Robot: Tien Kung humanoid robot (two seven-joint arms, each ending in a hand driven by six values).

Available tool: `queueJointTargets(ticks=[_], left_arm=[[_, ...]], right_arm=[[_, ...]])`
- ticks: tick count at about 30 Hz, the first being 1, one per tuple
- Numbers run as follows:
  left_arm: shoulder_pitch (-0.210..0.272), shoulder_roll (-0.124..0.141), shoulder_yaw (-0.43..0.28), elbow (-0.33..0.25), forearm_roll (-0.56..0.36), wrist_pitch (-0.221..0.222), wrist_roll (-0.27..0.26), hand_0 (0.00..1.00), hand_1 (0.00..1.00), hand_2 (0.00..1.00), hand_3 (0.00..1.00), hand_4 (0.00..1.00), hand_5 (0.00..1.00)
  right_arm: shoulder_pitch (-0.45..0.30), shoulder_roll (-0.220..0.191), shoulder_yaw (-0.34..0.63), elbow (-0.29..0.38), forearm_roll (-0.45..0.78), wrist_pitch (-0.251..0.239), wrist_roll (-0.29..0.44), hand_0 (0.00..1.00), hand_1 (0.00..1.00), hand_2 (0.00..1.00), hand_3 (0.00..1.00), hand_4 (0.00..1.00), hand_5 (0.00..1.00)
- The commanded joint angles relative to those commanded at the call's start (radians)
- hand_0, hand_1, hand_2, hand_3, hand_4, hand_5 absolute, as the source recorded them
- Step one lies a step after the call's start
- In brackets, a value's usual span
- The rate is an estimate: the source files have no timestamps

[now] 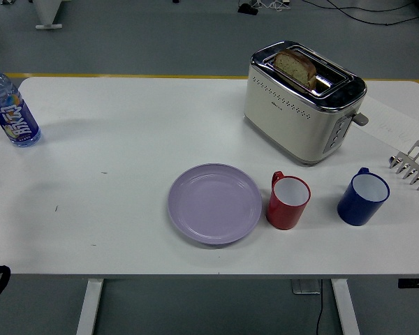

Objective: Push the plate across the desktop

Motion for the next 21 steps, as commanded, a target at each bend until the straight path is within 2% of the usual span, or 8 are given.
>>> queueJointTargets(ticks=[21], left_arm=[[0.009,0.006,0.013,0.002,0.003,-0.001,0.009,0.642,0.650,0.643,0.562,0.503,0.984]], right_arm=[[-0.013,0.001,-0.002,0.003,0.001,0.000,-0.004,0.670,0.624,0.703,0.582,0.279,0.169]])
